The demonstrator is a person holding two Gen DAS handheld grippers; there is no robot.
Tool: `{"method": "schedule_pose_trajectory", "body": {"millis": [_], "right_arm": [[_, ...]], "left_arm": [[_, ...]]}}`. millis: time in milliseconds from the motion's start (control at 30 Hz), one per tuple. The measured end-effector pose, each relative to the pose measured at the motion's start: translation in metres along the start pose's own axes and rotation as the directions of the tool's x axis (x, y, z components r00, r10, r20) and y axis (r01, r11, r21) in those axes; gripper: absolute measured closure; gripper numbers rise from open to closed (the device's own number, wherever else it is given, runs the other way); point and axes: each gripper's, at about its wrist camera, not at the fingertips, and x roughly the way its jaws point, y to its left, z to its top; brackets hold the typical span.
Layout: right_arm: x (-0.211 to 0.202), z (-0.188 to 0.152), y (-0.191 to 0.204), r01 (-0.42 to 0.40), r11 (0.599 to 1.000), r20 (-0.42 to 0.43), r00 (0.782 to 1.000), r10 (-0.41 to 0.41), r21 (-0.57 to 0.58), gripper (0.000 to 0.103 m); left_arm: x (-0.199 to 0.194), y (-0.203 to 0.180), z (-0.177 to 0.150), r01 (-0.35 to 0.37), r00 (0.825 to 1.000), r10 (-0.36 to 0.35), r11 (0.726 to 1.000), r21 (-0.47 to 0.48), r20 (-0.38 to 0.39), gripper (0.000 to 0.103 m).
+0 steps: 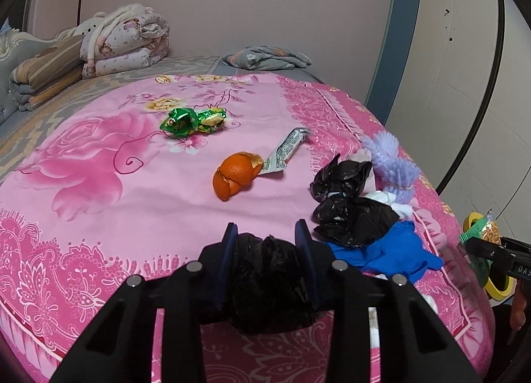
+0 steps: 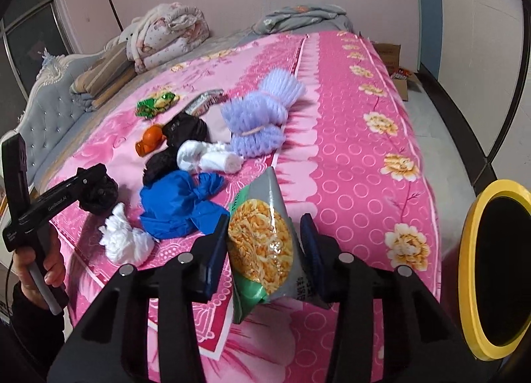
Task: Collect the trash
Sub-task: 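Carry the chip bag and black bag over the yellow-rimmed bin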
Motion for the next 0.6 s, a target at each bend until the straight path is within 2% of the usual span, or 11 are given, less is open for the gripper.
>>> {"method": "schedule_pose_trajectory", "body": {"millis": [333, 600], "right_arm": [[-0.052, 0.006, 0.001, -0.002, 1.000, 0.085, 0.996, 0.001, 0.011, 0.062], [-0.101, 0.016, -0.012, 0.021, 0.999, 0.175, 0.984, -0.029, 0.048, 0.062]], "left_arm": [[-0.044, -0.019, 0.014, 0.009, 0.997, -0.012, 0.999, 0.036, 0.075, 0.070], [-0.077, -0.058, 0.038, 0.035, 0.989, -0.047, 0.995, 0.090, 0.140, 0.070]]}}
